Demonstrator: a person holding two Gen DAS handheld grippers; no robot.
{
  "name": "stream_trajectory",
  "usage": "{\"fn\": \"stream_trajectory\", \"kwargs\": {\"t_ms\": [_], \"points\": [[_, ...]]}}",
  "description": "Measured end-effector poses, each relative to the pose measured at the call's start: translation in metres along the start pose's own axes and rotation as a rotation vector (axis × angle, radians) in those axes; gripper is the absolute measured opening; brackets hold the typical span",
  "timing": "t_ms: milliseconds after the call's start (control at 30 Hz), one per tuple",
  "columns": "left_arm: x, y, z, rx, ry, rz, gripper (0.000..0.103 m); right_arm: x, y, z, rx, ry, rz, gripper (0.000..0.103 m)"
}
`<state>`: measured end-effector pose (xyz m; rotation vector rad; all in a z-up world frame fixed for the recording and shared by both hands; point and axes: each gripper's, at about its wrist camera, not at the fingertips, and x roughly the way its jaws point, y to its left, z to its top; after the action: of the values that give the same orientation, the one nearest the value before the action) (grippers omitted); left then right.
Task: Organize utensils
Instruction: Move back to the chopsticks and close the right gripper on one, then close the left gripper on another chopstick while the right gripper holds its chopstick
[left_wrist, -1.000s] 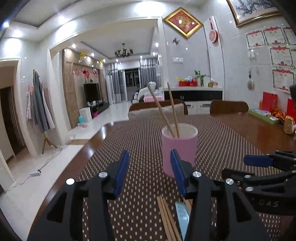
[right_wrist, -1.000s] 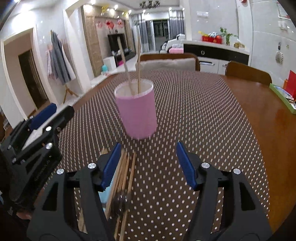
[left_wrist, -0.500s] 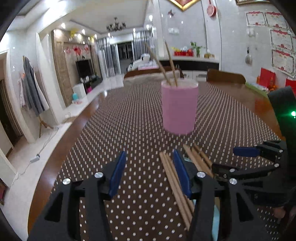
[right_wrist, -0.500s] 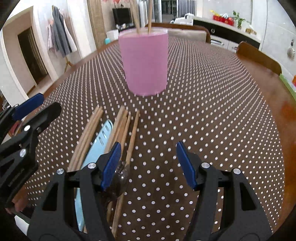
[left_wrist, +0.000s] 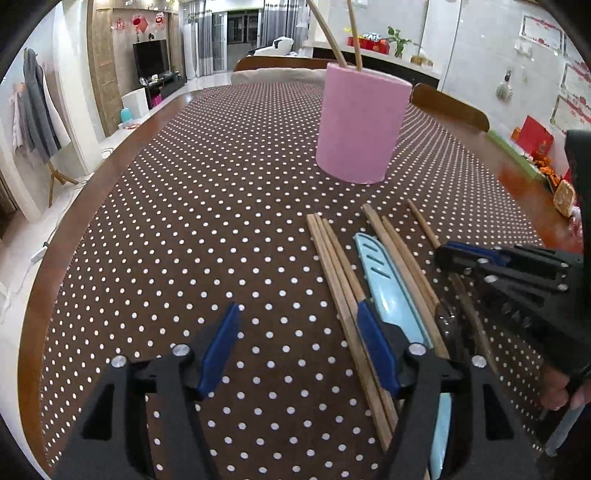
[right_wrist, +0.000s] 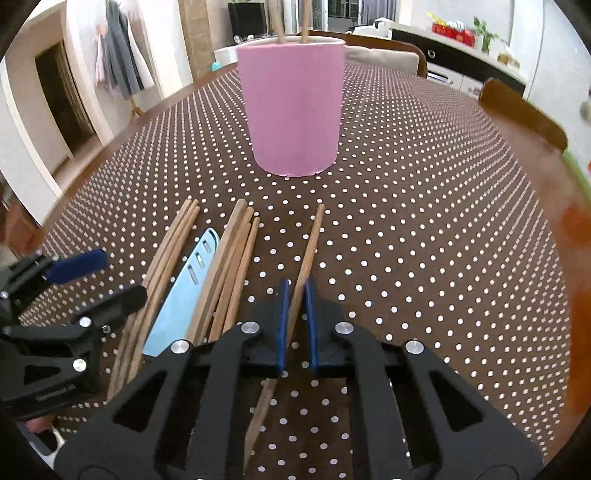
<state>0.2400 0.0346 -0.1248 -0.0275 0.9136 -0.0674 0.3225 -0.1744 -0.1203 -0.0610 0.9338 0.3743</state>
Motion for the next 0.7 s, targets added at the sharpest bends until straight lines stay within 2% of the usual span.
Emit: {"fn": "stream_trajectory", "kwargs": {"t_ms": [167,367,533,600,667,700], "points": [[0.003,0.003,0.005,-0.026,0.019,0.044,0.069,0.000,-0.017,0.002,0.066,-0.009,0.075,0.006],[0.009,0.004,0.012,-0.049,0.054,0.084,0.075,-0.002,-0.022,0.002,0.083,-0.019,0.097,0.006],[0.018,-0.006,0.019,-0.026,0.069,0.172,0.078,-0.002,-0.023,0.000,0.086,-0.020,0.099,0.006],[0.020,-0.006,0.021,-0.056,0.037,0.185,0.077,-0.002,-0.027,0.001,0.109,-0.013,0.114,0.006],[0.020,-0.006,0.023,-0.059,0.031,0.160,0.070,-0.002,-0.030,-0.002,0.136,-0.009,0.129,0.006],[0.023,-0.008,0.027,-0.055,0.027,0.154,0.055,-0.003,-0.031,-0.002,0.145,-0.010,0.119,0.006]]}}
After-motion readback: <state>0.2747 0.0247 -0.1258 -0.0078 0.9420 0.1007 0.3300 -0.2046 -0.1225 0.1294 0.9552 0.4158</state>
